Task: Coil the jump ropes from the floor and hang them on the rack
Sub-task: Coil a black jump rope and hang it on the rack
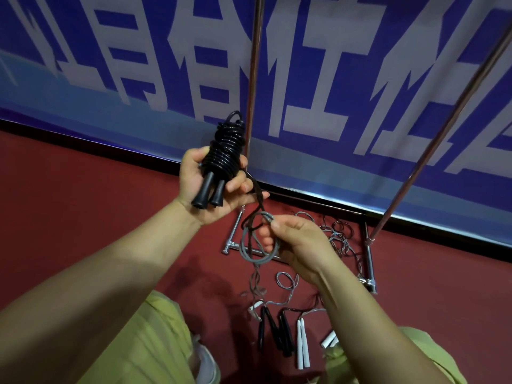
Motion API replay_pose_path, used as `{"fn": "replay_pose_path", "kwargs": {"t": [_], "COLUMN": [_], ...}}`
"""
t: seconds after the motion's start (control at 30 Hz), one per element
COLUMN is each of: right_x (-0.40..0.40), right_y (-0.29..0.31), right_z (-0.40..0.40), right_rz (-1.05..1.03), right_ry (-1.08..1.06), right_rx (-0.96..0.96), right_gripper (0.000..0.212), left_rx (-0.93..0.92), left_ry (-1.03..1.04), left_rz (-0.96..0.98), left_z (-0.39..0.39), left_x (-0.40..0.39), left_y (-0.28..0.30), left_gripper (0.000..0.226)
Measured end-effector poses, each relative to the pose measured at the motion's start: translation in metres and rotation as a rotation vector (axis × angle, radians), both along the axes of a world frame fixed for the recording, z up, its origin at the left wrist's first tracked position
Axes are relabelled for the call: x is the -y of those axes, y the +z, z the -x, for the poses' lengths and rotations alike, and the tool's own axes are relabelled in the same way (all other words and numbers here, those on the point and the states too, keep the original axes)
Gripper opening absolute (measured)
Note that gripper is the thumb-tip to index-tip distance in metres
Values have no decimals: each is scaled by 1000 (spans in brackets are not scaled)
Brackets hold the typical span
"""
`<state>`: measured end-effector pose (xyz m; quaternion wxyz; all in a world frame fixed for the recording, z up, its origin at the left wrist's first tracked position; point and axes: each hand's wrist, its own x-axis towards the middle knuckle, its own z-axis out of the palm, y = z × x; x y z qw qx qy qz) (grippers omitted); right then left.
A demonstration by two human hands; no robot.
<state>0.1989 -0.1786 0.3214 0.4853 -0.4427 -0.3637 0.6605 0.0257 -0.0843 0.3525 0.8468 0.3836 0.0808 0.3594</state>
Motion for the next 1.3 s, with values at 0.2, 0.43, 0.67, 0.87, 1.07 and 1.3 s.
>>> {"fn": "replay_pose_path", "kwargs": {"t": [0.2,0.43,0.67,0.87,1.07,1.3], "right_x": [-8,-24,-49,-26,-35,-38], "right_y": [4,9,5,-7,-20,-30], "right_z": [8,6,-18,-21,-19,-32], "right_rz": [-68,-199,-214,-175,-67,-107], "right_ry": [-29,-375,-342,14,-389,-353], "right_rx": [168,970,1095,537,876,721], "right_gripper": [17,13,18,30,53,43], "left_rx": [-6,-57,-156,-205,-229,-228], "left_ry": [-46,82,48,240,187,250], "left_rz": [-12,-27,-33,50,17,-154], "left_z": [-4,1,-12,-5,-17,-24], "left_x": [9,5,19,8,28,34], "left_y": [7,10,-4,2,-20,-23], "left_gripper": [50,51,55,58,62,76]}}
